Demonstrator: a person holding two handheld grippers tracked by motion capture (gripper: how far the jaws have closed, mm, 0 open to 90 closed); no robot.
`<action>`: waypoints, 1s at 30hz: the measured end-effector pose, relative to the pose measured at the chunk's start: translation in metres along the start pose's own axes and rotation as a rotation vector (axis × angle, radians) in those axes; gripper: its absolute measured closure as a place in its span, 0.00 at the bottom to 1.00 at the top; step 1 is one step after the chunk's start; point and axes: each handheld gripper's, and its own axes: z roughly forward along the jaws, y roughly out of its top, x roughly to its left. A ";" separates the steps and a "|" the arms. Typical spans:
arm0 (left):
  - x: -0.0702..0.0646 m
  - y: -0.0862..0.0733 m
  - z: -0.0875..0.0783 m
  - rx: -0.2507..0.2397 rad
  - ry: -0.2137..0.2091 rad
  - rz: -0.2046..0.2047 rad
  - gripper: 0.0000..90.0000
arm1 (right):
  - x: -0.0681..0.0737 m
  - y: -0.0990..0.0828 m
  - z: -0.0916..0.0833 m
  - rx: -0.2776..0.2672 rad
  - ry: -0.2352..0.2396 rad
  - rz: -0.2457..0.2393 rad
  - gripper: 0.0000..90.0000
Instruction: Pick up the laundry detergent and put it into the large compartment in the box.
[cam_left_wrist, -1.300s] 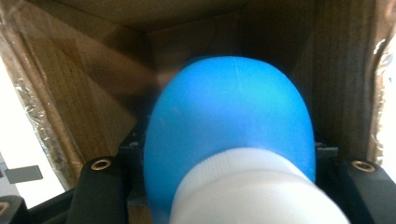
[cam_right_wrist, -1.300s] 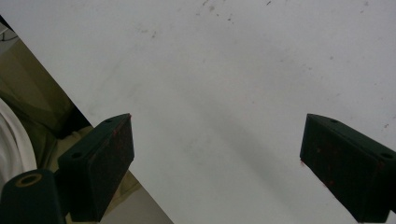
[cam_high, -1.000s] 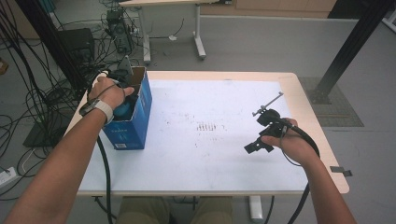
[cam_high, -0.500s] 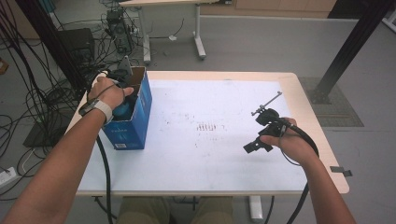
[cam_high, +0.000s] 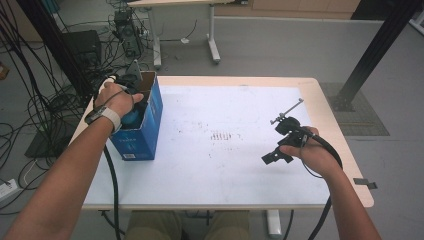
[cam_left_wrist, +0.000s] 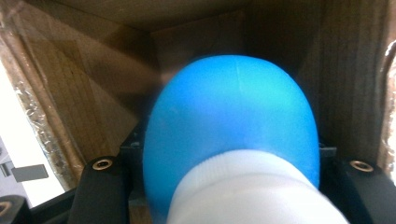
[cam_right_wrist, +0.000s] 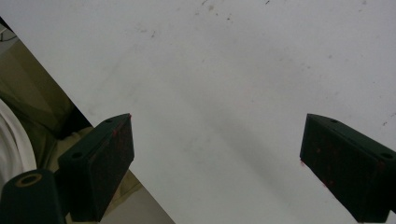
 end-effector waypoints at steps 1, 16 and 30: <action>0.000 0.000 0.000 0.001 0.000 0.000 0.43 | 0.000 0.000 0.000 -0.002 0.000 -0.002 0.11; 0.001 -0.001 0.000 -0.001 -0.003 -0.002 0.43 | 0.002 0.001 -0.002 0.000 -0.003 -0.002 0.11; 0.002 -0.001 0.000 -0.004 -0.005 -0.007 0.43 | 0.003 0.000 -0.003 -0.002 -0.003 -0.002 0.11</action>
